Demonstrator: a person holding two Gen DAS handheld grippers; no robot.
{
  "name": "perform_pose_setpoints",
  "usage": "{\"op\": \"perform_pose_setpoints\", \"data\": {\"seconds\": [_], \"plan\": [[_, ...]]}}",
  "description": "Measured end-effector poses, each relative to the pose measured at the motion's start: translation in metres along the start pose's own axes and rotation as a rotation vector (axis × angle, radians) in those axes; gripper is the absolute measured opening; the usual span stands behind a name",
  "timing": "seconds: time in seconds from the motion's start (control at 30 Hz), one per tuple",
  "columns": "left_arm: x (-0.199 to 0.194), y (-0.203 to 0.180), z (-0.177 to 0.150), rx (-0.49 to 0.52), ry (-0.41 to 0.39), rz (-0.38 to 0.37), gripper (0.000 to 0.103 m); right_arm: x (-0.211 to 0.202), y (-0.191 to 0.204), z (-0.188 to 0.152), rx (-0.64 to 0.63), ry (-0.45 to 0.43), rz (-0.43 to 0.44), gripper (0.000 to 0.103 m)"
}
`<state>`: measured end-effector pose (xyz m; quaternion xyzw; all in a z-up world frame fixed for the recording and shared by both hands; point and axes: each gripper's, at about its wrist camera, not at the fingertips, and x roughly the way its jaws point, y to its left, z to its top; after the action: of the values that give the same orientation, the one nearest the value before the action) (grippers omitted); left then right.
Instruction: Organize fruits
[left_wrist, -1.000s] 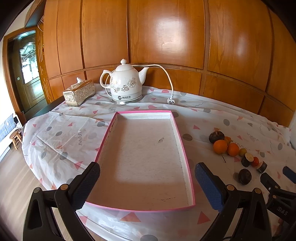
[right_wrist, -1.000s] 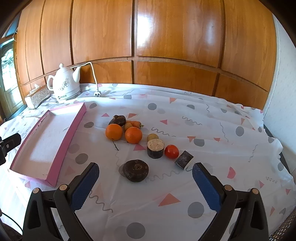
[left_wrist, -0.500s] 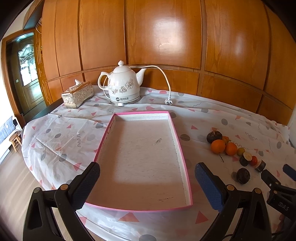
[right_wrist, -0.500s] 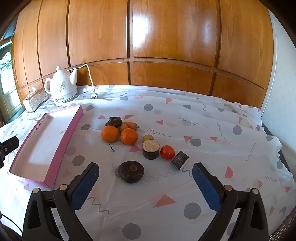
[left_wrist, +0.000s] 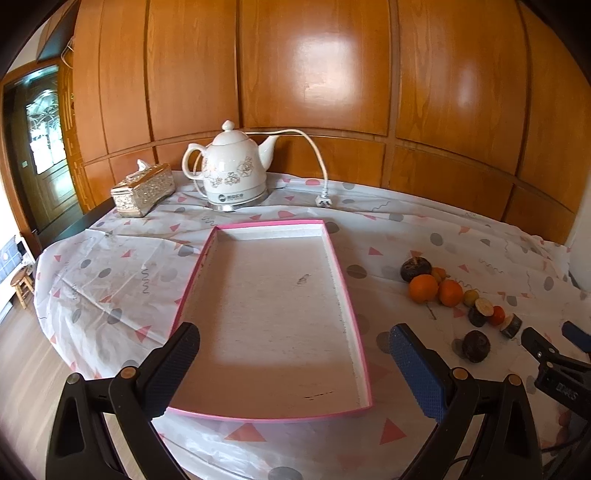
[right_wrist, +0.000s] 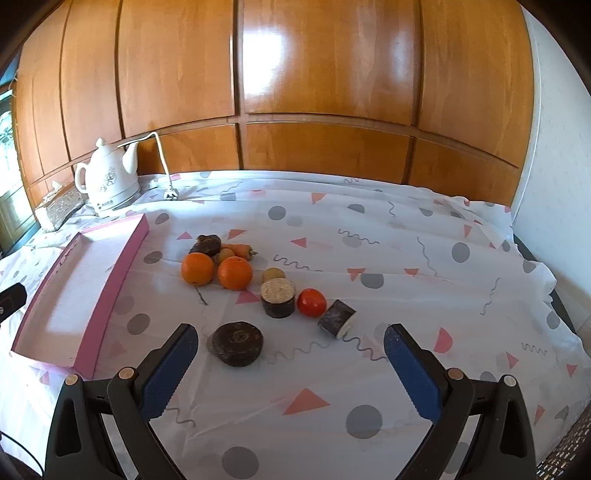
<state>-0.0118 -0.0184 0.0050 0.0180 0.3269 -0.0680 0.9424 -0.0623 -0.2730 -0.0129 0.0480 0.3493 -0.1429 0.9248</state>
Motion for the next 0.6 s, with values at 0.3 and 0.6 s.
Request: {"op": "perform_pose_setpoints", "data": {"seconds": [0.3,0.6], "plan": [[0.009,-0.022,0.005,0.062,0.056,-0.181,0.103,0.006,-0.035,0.002,0.069,0.020,-0.047,0.102],[0.034,-0.074,0.011,0.238,0.172,-0.329,0.097,0.017,-0.095,-0.010,0.184,0.085,-0.164,0.102]]}}
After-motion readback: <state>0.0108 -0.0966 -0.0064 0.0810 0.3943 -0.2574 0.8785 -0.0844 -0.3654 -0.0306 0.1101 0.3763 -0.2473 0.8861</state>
